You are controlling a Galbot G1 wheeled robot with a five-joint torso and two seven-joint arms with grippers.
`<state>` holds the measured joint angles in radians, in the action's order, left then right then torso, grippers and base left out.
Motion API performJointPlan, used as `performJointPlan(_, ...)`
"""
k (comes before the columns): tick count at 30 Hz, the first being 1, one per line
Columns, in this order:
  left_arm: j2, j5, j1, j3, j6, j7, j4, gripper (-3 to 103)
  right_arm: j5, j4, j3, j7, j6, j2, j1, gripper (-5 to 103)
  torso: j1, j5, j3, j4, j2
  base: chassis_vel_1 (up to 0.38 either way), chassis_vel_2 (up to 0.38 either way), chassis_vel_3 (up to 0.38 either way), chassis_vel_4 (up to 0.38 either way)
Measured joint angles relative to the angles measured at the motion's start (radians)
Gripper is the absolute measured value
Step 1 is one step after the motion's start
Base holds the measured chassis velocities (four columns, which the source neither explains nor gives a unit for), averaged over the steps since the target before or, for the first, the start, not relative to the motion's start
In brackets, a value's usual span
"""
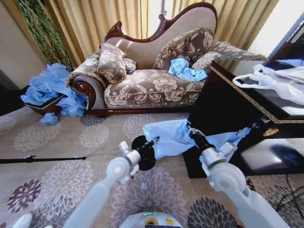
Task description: Place a garbage bag over the trash bin.
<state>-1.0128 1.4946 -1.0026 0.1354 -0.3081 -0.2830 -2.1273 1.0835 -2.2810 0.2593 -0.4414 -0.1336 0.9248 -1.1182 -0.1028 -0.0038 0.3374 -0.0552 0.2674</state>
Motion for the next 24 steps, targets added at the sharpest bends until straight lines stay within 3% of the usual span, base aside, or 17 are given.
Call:
performJointPlan(12, 0.107, -0.005, 0.036, 0.042, 0.027, 0.006, -0.077, 0, 0.092, 0.014, -0.088, -0.016, -0.004, -0.021, 0.174, 0, 0.0, 0.0002, 0.0, -0.0001, 0.0, 0.0, 0.0, 0.0, 0.0)
performJointPlan(24, 0.147, 0.011, 0.06, 0.102, 0.06, -0.051, -0.067, 0, 0.177, 0.087, -0.22, -0.044, -0.008, 0.078, 0.346, 0, 0.0, 0.0002, 0.0, 0.0002, 0.0, 0.0, 0.0, 0.0, 0.0)
